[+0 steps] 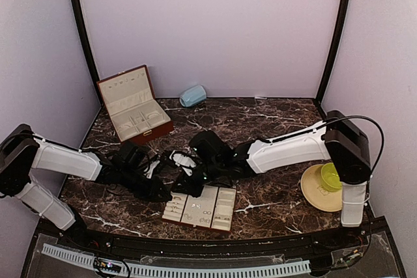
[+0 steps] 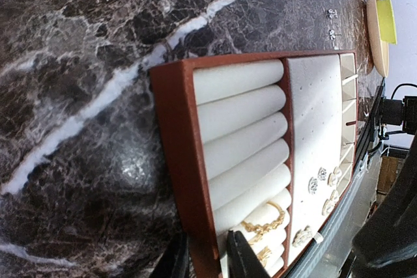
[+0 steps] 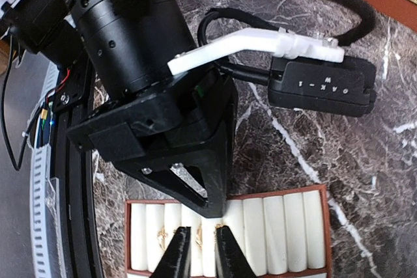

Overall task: Organize the mixed jewelry
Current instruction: Insert the ring into the ring tray, then adjust the ring on the ring tray.

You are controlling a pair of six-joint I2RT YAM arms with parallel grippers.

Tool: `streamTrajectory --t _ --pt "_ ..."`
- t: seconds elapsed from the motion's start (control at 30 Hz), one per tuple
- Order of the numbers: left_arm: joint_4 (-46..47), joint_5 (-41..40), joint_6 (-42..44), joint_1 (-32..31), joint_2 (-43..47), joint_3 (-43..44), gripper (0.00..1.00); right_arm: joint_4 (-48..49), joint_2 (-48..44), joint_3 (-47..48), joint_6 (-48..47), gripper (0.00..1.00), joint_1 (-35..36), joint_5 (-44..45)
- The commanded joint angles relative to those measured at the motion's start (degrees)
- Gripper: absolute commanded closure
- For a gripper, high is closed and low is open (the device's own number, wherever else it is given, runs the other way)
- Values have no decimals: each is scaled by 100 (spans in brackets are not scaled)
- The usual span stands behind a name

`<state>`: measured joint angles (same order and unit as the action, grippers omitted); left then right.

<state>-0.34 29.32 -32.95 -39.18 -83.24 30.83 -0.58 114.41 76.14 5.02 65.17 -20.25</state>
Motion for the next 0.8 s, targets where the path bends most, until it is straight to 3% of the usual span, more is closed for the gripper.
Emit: streamTrajectory --t 0.0,0.77 --pt "-153 -100 85 -37 13 20 76 -137 229 227 -57 88 105 84" --pt "-148 -54 101 -37 -12 46 77 -219 622 305 -70 96 117 160"
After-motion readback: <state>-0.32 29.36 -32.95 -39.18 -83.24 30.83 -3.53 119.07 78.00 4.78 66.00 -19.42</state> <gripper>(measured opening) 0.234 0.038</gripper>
